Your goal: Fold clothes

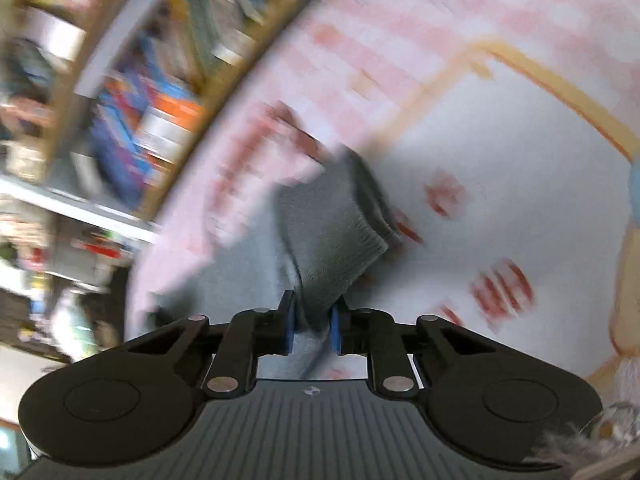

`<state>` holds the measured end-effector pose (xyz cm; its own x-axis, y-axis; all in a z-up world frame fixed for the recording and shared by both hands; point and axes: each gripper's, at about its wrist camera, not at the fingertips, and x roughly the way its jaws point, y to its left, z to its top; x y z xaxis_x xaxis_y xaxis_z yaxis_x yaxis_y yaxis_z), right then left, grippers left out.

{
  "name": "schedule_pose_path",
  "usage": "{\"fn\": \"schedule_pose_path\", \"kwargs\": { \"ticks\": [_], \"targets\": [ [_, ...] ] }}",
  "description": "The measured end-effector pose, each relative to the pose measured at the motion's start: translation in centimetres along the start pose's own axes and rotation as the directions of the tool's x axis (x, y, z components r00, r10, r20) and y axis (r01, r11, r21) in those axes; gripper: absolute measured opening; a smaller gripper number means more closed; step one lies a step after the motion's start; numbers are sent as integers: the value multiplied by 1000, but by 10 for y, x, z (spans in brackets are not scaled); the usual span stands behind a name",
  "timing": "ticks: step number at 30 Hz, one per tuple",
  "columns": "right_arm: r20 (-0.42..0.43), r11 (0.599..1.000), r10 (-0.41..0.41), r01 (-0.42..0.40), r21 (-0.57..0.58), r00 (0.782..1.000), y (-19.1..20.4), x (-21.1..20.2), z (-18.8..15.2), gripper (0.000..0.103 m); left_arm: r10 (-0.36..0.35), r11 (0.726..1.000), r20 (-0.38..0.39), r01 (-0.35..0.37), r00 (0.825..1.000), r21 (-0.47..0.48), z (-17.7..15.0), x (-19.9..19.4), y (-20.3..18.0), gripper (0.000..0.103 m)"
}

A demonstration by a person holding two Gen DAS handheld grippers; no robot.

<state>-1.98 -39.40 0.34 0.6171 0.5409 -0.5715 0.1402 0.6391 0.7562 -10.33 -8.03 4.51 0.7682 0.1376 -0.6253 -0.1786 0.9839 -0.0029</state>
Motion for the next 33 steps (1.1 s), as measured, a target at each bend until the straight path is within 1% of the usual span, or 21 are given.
{"fn": "schedule_pose_path", "kwargs": {
  "ticks": [2,4,5,7,8,10,11,12,13,18,22,25,27,28,29,31,33],
  "targets": [
    [48,992,112,-109,-68,992,12,-10,4,13,9,1000,7,-9,1000,-1,2,-1,-2,87],
    [48,984,151,-146,-99,987,17,-12,7,10,9,1000,10,-9,1000,3,2,-1,-5,87],
    [29,988,131,-128,-90,991,14,-9,7,10,8,1000,9,-8,1000,8,2,-1,-7,87],
    [-16,998,52,-53,-44,998,3,0,9,11,6,1000,8,-6,1000,20,1,-1,-10,87],
    [-45,1000,16,-16,-6,999,-6,5,9,11,6,1000,8,-6,1000,26,2,-1,-12,87],
    [-77,998,-14,19,61,997,-18,9,12,15,9,999,9,-10,1000,33,2,-2,-13,87],
    [-78,996,-17,23,81,997,-20,8,12,21,12,999,8,-12,1000,33,2,-2,-13,87],
    [-80,995,-20,28,99,997,-23,7,13,30,15,999,6,-15,1000,32,2,-2,-13,87],
    [-79,994,-27,35,104,996,-23,3,13,45,18,999,5,-18,1000,32,2,-2,-13,87],
    [-104,989,-58,71,129,993,-27,-3,10,47,26,999,-4,-26,1000,31,2,0,-12,87],
    [-78,989,-38,49,142,996,-25,7,11,46,25,999,-14,-24,1000,37,0,0,-12,87],
    [-46,992,-31,36,124,998,-19,17,13,44,25,999,-20,-24,999,47,-1,0,-13,87],
    [-28,991,-60,63,117,998,-13,22,12,38,27,998,-28,-25,999,51,-3,-1,-12,87],
    [-22,991,-80,82,106,997,-10,24,12,32,28,998,-31,-27,999,50,-4,-1,-12,87],
    [-16,991,-100,101,90,995,-7,25,11,23,30,998,-33,-29,999,49,-4,-2,-11,87],
    [-9,990,-116,117,78,993,-8,26,9,17,35,999,-32,-33,999,41,-5,-3,-9,87],
    [0,989,-109,108,105,994,-13,22,8,14,38,999,-29,-37,999,33,-5,-4,-7,87]
  ]
}}
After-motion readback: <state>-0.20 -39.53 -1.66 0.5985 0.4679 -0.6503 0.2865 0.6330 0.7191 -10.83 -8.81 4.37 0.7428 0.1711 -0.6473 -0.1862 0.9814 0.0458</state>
